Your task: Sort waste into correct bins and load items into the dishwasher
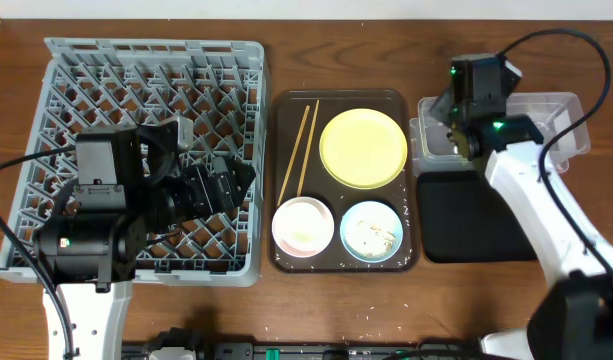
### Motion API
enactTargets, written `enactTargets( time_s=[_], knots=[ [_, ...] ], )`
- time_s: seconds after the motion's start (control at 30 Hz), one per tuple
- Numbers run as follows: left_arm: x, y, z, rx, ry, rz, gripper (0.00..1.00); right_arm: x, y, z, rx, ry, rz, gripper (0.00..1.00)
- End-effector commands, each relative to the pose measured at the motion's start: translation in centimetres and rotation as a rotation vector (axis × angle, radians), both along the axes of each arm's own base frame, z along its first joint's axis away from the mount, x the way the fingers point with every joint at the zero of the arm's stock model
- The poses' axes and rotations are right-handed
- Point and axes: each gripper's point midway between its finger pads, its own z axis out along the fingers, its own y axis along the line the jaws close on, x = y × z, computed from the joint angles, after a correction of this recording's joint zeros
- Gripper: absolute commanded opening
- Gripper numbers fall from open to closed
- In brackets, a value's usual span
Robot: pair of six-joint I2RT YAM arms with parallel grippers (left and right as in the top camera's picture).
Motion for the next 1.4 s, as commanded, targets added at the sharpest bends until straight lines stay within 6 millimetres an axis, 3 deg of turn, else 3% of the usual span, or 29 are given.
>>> enactTargets(
  time_s=[0.0,0.03,0.07,0.17,0.23,0.37,0.47,0.57,0.73,1.0,1.1,1.23,1.37],
  knots=[
    [0.1,0.0,0.8,0.000,-0.028,-0.010,0.96,0.5,-2.4,-3.0,-0.060,0.072,-0.001,0.87],
    [0.1,0.0,0.8,0.000,-0.028,-0.010,0.96,0.6,-2.1,-3.0,-0.081,0.088,0.087,0.94],
    [0.1,0.0,0.8,0.000,-0.028,-0.010,0.96,0.6,-1.8,-2.8,-0.086,0.092,0.137,0.94],
    [0.1,0.0,0.8,0.000,-0.028,-0.010,0.96,-0.1,0.9,-1.0,-0.029,0.070,0.319,0.89],
    [0.1,0.0,0.8,0.000,-0.029,-0.010,0.96,-1.1,3.7,1.2,0.039,0.027,0.461,0.82],
    [0.1,0.0,0.8,0.000,-0.028,-0.010,0.96,-5.1,10.2,5.3,0.190,-0.041,0.761,0.68],
    [0.1,0.0,0.8,0.000,-0.028,-0.010,0.96,-9.0,13.6,5.9,0.242,0.015,0.878,0.62],
    [0.1,0.0,0.8,0.000,-0.028,-0.010,0.96,-12.7,16.8,4.5,0.251,0.128,0.976,0.61],
    [0.1,0.0,0.8,0.000,-0.029,-0.010,0.96,-16.5,21.6,1.9,0.197,0.233,1.118,0.58],
    [0.1,0.0,0.8,0.000,-0.029,-0.010,0.96,-17.4,24.8,-5.6,0.008,0.397,1.024,0.56],
    [-0.1,0.0,0.7,-0.001,-0.018,-0.010,0.96,-17.4,25.1,-8.3,-0.023,0.454,0.995,0.54],
    [0.0,0.0,0.7,-0.001,-0.020,-0.010,0.96,-17.2,24.9,-10.4,-0.029,0.498,0.963,0.13],
    [0.5,0.0,1.1,-0.001,-0.049,-0.010,0.96,-16.7,24.6,-9.1,-0.016,0.468,0.953,0.01]
  ],
)
